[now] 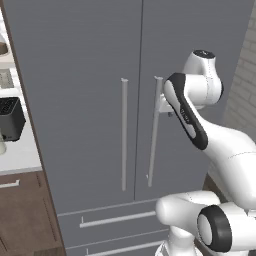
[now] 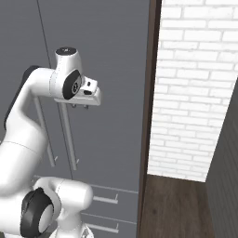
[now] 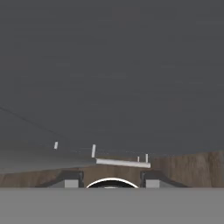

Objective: Grab a lemon wedge from the fridge and one ice cube from the ice bowl, and put them in the glass of lemonade.

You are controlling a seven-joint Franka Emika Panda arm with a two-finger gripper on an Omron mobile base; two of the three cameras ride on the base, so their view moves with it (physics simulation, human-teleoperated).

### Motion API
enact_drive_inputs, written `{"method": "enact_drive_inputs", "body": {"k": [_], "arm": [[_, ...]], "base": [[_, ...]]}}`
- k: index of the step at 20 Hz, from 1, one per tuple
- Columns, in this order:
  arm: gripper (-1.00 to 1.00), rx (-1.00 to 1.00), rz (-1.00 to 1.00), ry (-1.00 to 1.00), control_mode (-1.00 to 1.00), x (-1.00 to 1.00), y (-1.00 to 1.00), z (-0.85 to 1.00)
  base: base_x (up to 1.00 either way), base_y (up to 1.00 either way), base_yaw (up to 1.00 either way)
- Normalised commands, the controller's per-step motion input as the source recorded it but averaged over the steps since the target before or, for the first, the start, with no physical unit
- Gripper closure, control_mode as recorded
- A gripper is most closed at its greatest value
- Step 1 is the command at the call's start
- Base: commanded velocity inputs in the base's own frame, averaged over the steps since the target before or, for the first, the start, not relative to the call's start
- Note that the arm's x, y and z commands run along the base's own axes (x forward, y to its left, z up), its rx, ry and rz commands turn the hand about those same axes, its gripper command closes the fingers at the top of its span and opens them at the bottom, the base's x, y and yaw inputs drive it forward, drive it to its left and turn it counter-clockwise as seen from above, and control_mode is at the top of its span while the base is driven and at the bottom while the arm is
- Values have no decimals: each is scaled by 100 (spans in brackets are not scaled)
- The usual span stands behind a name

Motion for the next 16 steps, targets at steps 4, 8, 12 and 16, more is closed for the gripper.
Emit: {"method": "enact_drive_inputs", "body": {"k": [4, 8, 12, 16], "arm": [[-100, 0, 0, 1, -100, -25, 0, -24], [-100, 0, 0, 1, -100, -50, 0, -14], [-100, 0, 0, 0, -100, -40, 0, -15], [-100, 0, 0, 0, -100, -41, 0, -25]], "base": [[0, 0, 0], [0, 0, 0], [0, 0, 0], [0, 0, 0]]}}
